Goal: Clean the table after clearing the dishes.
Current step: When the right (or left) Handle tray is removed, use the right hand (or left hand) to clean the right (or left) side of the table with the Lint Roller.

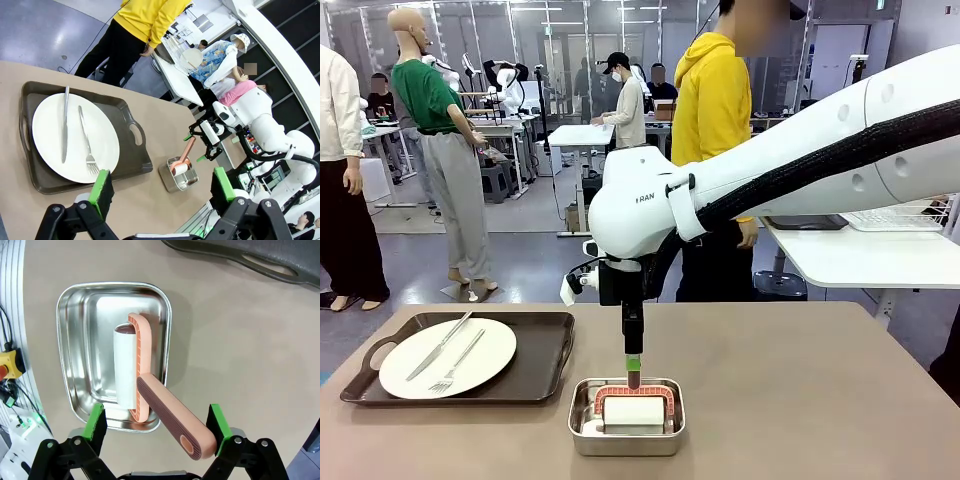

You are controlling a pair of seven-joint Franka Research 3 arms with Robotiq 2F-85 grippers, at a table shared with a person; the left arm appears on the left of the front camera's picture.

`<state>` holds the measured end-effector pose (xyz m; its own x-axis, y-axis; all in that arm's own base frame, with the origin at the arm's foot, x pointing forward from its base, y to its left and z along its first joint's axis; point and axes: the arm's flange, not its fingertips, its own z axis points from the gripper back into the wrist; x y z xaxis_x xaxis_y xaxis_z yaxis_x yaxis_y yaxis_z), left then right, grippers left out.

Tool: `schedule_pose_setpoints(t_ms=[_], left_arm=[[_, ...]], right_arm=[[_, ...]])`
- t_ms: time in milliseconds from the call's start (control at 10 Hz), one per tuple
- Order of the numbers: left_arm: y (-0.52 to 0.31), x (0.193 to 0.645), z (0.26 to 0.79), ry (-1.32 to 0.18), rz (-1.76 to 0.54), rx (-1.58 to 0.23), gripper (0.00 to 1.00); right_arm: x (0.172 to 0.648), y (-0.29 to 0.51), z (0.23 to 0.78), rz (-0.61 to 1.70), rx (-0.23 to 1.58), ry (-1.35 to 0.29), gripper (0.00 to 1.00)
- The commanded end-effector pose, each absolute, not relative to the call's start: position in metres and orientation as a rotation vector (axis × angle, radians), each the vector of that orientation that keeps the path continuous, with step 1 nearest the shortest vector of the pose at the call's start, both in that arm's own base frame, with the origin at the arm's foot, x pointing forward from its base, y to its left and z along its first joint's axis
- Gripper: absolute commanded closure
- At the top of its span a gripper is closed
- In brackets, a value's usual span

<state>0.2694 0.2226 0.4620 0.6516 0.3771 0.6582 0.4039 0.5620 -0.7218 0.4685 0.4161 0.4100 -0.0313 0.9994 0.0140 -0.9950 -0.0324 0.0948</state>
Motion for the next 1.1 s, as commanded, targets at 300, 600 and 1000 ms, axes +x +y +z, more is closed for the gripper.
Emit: schedule_pose_setpoints(t_ms=[300,600,1000], left_arm=[[0.225,0.27,0.465,-0.91,-0.025,-1.016,0.0],[0.225,0.27,0.465,-0.91,-0.025,-1.016,0.0],[0.225,0.27,0.465,-0.91,-0.025,-1.016,0.0]], right_arm=[[0.466,0.416,0.412,1.602,0.09,0.065,0.0],[0.479,0.389,0.455,1.453,0.234,-0.085,0.0],[0.508,0.301,0.489,1.016,0.531,-0.156,0.0]])
